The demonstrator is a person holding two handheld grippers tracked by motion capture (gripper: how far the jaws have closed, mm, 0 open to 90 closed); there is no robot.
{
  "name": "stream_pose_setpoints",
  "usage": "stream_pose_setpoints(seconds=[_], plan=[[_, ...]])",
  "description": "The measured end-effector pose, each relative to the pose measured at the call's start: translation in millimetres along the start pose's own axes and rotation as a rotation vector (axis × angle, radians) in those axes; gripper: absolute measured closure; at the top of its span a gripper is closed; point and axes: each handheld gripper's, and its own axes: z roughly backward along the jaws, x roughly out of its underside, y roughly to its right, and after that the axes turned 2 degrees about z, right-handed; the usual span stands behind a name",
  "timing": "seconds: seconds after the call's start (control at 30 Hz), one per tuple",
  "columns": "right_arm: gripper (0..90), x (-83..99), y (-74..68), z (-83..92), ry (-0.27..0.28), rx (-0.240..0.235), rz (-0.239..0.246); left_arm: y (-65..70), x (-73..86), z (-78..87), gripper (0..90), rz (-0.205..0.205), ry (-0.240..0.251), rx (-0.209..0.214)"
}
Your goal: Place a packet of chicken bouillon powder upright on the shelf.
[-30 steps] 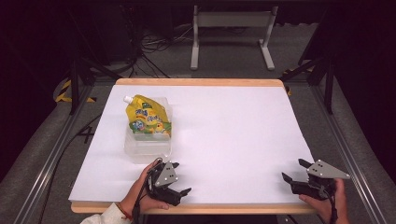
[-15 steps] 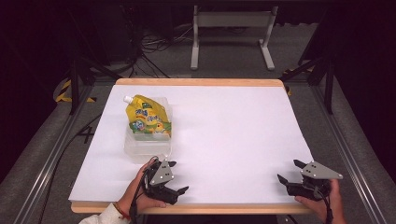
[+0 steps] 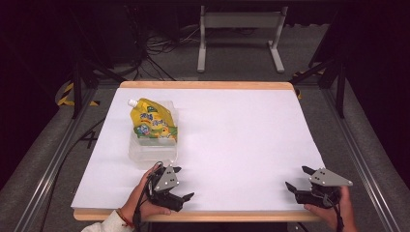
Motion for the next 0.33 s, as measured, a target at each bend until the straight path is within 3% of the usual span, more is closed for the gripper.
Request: stream_pose_setpoints(seconds=[0.33], plan=[[18.7,1.2,0.2,-1.4,-0.005,-0.006,0.007,-2.5,2.8,4.7,9.9,0.024,0.002,0.0]])
